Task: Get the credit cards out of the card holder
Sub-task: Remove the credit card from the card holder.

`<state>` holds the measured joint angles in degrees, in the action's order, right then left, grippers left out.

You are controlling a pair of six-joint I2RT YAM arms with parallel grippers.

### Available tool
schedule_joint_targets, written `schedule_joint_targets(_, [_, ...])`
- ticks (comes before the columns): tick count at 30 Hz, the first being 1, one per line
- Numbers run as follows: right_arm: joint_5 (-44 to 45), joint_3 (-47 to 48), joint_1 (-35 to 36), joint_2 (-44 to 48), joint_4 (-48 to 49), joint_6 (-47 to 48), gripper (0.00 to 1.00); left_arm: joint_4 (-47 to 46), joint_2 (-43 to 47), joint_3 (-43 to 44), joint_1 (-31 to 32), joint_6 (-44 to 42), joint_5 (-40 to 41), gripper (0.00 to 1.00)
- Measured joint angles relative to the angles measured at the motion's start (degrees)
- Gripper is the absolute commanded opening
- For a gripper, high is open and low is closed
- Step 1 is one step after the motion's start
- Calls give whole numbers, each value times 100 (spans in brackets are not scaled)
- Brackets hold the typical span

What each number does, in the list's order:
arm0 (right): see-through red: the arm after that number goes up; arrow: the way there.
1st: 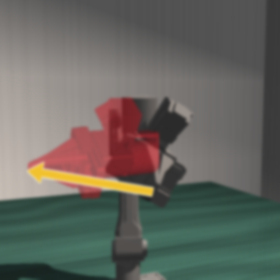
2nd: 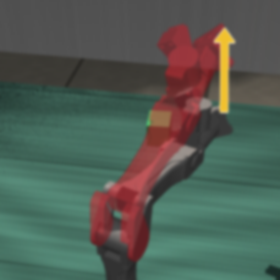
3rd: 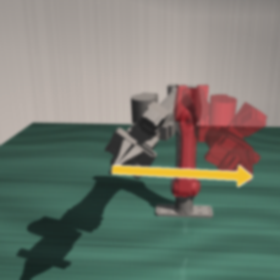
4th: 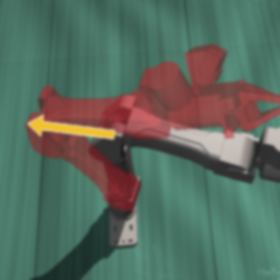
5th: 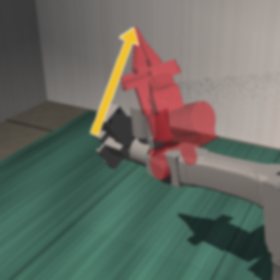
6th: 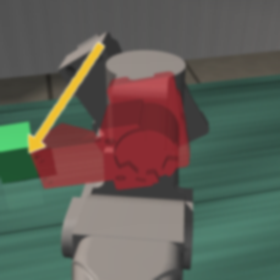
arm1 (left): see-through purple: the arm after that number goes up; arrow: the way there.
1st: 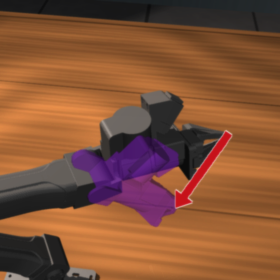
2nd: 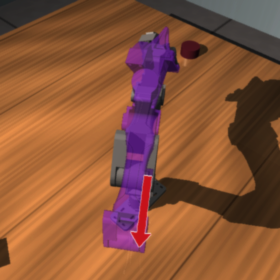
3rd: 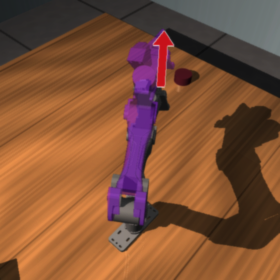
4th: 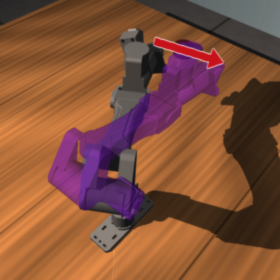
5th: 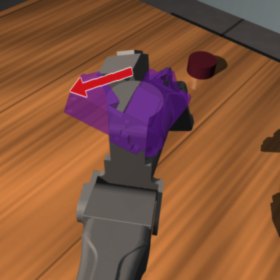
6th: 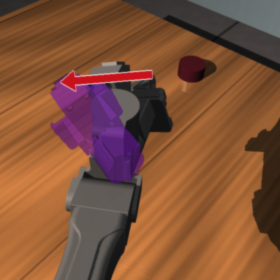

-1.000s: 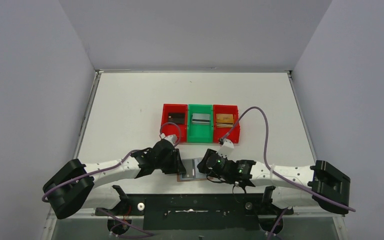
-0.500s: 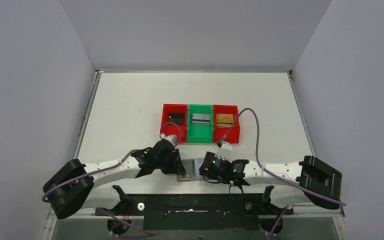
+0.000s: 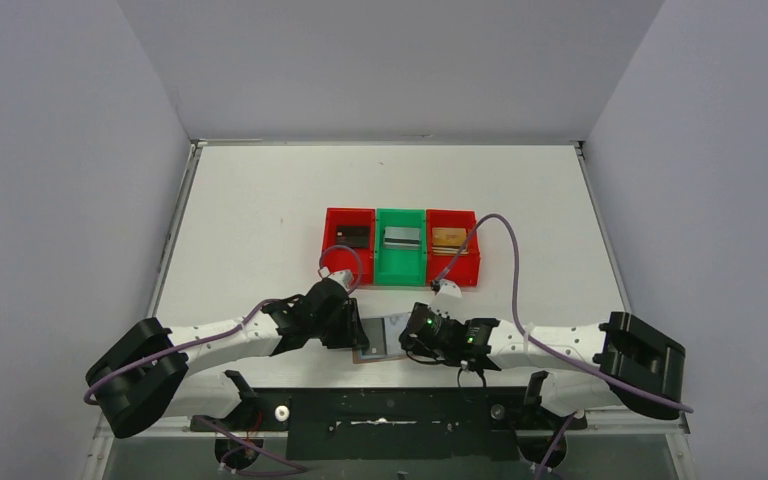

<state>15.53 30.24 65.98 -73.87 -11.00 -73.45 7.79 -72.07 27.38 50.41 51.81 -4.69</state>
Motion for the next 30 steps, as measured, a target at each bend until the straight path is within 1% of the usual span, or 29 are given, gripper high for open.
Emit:
schedule_joint_targets(5, [-48,55,7,133,105,177,33,11,0,0,-2,2,2,31])
schedule_joint_targets(10, [-269,363,50,116,400,380,36,2,0,0,-2,2,-4,31])
schedule_joint_targets(15, [-476,579,50,-146,785,557,40,4,0,0,-2,2,-2,31])
schedule_joint_targets(21, [-717,748,50,-667,881,704,40,11,2,0,-2,2,0,31])
schedule_joint_targets(27, [-588,732,46,-568,780,586,40,177,125,2,-2,9,151,31])
schedule_joint_targets(30, [-533,516,-15,-317,796,420,40,358,280,2,-2,20,310,31])
